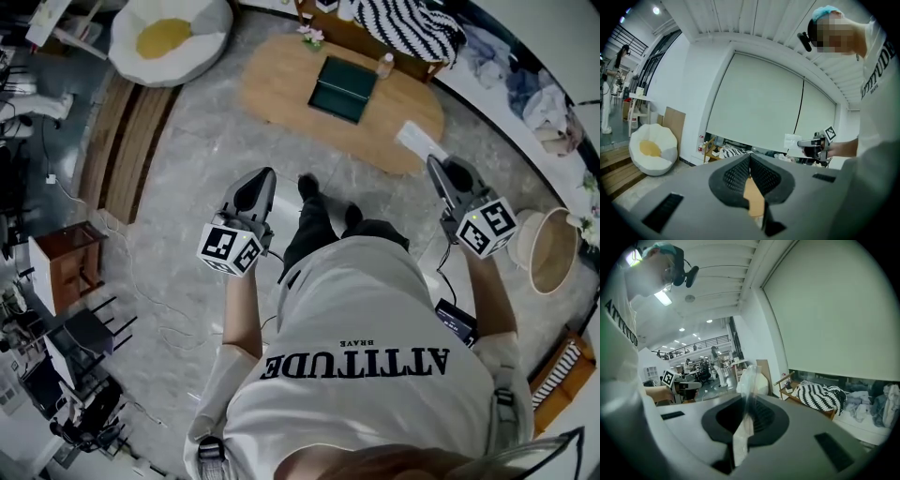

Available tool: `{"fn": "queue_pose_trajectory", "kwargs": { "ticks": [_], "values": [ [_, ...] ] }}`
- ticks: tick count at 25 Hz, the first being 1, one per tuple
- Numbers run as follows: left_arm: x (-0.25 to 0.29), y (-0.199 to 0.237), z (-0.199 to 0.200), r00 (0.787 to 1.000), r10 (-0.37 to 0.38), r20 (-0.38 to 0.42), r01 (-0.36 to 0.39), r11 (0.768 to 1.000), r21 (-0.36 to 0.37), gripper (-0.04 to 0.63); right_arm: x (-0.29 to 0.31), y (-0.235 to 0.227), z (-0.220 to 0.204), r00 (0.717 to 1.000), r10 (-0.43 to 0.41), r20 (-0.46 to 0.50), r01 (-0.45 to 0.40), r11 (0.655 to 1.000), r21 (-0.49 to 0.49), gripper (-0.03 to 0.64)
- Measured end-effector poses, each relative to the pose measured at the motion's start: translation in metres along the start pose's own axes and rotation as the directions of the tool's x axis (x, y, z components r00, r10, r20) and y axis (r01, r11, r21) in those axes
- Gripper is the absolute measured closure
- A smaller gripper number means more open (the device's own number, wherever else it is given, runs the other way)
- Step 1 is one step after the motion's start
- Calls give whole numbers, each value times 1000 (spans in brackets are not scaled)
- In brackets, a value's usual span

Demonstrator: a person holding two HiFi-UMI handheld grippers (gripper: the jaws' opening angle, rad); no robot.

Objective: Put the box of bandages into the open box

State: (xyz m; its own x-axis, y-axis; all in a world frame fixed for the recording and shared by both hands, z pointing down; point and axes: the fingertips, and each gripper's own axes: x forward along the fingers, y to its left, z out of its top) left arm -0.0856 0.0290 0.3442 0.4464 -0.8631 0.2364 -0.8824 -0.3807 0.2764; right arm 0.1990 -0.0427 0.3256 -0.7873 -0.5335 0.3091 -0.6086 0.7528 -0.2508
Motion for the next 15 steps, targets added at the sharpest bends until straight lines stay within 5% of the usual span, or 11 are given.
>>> {"fn": "queue_pose_trajectory", "kwargs": {
  "ticks": [15],
  "values": [
    [72, 117, 28, 985, -159, -72, 162, 986, 35, 574, 101, -8, 18, 987, -151, -46, 153, 987, 42, 589]
  ]
}}
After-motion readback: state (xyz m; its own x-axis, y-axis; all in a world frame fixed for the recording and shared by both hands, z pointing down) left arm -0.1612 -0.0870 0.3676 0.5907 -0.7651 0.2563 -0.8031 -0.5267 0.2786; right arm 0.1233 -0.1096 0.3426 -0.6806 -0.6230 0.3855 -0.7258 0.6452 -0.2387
